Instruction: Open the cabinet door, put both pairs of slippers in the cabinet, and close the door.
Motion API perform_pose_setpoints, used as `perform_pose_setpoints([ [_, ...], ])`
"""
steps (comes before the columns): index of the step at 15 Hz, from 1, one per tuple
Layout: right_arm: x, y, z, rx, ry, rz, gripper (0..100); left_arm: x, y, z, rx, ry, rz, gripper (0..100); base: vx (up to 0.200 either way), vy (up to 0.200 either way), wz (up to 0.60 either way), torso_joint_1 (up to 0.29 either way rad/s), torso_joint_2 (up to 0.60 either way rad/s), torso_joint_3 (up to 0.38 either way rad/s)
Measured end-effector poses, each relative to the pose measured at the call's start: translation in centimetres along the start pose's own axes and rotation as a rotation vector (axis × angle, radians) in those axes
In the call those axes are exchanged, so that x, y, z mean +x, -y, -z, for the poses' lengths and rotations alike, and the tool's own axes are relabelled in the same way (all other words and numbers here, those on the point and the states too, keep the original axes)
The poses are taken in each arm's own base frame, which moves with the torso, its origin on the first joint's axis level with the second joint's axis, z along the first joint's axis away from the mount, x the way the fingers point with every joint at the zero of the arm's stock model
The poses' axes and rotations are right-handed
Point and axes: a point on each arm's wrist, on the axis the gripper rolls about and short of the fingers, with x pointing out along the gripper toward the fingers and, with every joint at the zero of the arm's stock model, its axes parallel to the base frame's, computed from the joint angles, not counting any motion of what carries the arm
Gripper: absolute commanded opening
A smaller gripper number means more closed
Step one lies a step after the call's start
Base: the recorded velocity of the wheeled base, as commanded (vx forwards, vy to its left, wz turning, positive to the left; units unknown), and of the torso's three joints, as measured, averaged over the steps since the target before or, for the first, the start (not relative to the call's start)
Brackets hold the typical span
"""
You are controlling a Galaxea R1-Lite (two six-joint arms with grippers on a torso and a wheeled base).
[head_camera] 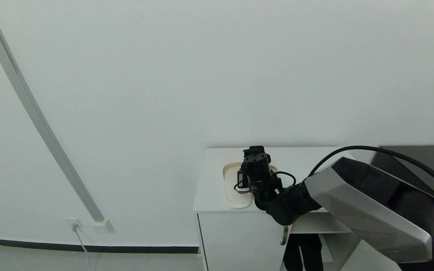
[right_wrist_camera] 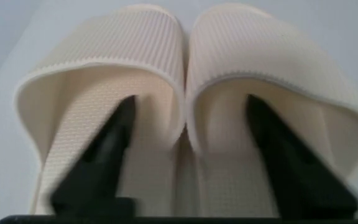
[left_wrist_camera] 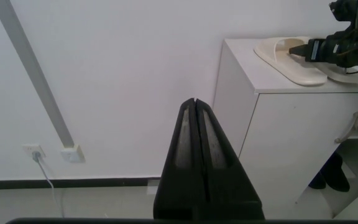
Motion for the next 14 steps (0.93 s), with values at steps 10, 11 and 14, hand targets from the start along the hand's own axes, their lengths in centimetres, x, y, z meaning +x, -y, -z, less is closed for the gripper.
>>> perform_pose_setpoints([
  [10,-1.7,0.7,-0.6,-0.005,-0.016,-0.030,0,0.0,0.0,0.0,-0.006,0.000,-0.001,0,0.000,0.000,0.00,0.000,0.00,0.000],
  [11,-2.7,0.9,-1.1,-0.006,-0.018,-0.049,0,0.0,0.0,0.0,-0.006,0.000,-0.001,0,0.000,0.000,0.00,0.000,0.00,0.000],
  [14,-6.4,1.7,-2.4,-0.020,-0.019,-0.115,0,0.0,0.0,0.0,-0.004,0.000,-0.001,0,0.000,0.000,0.00,0.000,0.00,0.000],
])
